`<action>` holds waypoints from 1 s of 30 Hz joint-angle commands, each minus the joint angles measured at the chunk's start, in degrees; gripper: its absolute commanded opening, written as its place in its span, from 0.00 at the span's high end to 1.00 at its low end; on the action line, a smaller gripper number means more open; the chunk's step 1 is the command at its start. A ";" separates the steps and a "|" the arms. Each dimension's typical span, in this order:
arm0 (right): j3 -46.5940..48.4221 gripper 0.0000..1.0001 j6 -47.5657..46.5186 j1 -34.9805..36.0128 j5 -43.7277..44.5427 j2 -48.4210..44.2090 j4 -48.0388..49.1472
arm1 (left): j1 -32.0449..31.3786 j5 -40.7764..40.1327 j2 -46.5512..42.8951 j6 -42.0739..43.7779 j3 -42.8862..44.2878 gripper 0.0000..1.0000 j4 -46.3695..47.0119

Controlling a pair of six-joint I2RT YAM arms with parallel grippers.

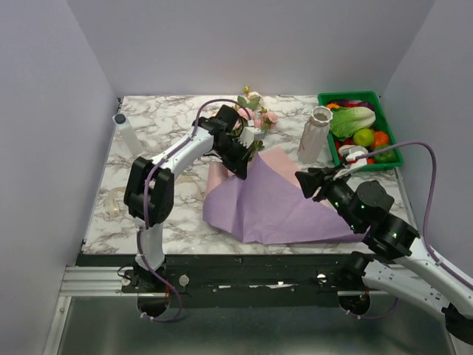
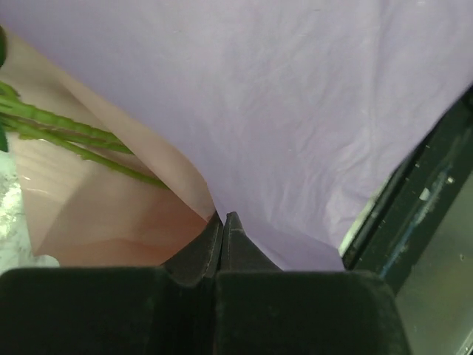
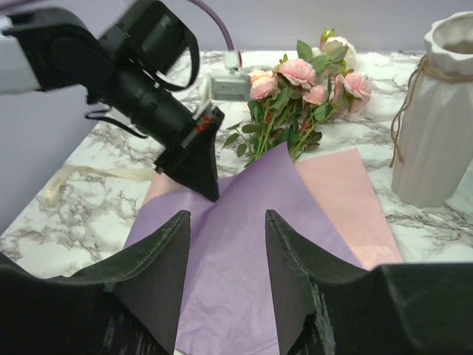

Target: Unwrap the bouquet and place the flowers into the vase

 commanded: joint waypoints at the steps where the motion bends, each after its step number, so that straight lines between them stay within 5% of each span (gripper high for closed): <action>1: 3.07 0.48 -1.72 -1.46 0.17 4.44 1.51 | -1.94 9.81 -10.47 5.35 0.03 1.00 -7.32; 7: 7.28 0.48 -1.37 -8.48 -6.15 11.56 1.33 | -4.84 17.45 -18.56 21.25 0.30 0.91 -24.02; 11: 9.13 0.48 -1.11 -11.83 -8.79 15.52 1.24 | -5.72 20.98 -23.40 43.96 -4.10 0.85 -34.66; 20: 18.10 0.47 -2.87 -15.61 -16.17 24.48 -0.42 | -11.87 16.86 -32.10 53.52 -14.20 0.66 -36.62; 30: 17.93 0.48 -1.72 -15.79 -18.72 35.56 1.24 | -25.04 -3.26 -46.92 64.33 -24.47 0.53 -36.01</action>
